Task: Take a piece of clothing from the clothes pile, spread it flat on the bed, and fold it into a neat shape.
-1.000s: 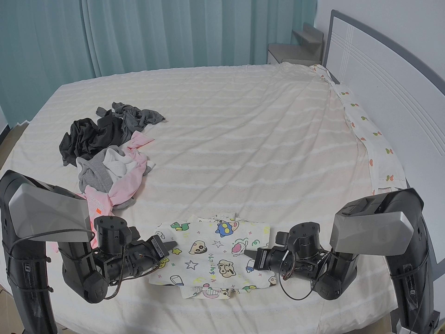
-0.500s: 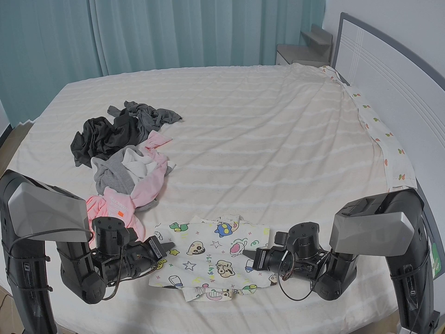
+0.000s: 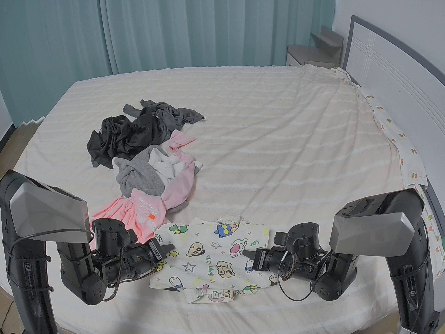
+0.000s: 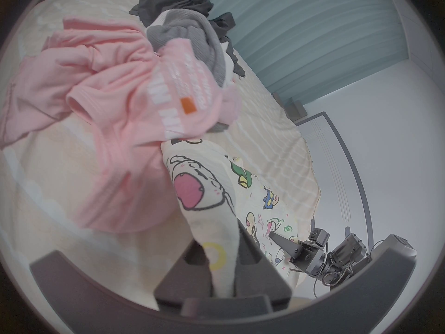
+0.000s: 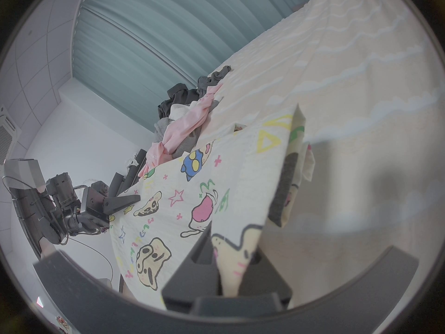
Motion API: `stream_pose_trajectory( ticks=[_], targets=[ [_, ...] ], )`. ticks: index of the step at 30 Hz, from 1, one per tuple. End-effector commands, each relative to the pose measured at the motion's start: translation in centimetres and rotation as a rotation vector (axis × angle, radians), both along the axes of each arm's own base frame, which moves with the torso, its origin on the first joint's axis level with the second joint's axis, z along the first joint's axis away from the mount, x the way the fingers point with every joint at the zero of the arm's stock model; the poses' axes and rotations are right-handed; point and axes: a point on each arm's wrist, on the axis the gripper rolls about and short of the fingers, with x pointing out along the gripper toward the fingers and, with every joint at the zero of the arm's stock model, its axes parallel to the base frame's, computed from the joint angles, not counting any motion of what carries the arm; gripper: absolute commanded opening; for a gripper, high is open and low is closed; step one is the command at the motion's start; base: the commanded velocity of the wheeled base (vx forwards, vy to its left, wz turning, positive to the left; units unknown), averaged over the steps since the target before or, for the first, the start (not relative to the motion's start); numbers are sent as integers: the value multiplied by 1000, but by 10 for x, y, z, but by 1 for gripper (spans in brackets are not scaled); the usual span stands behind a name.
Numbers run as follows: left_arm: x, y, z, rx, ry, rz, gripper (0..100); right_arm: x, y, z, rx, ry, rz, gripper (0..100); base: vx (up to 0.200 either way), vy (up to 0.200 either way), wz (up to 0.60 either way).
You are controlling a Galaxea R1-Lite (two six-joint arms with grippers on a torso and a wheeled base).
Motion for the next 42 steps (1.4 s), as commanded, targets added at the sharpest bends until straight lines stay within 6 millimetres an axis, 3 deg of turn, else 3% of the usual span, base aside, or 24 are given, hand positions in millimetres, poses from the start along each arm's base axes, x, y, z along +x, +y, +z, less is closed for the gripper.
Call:
stream_pose_trajectory(
  ticks=[1,18,39,40,42],
  targets=[
    [0,0,-3,4,10,1,0,0,0,0,1,0,1,0,0,200,0],
    [-1,-2,-10,17,28,-4,0,0,0,0,0,0,0,0,0,200,0],
    [-6,-2,-23,88,49,-35,0,-4,-2,-1,-13,8,4,0,0,0,0],
    [-6,-2,-23,88,49,-35,100,-4,-2,-2,-15,10,5,100,0,0,0],
    [-6,-2,-23,88,49,-35,100,-5,-2,-1,-17,6,7,100,0,0,0]
  ],
)
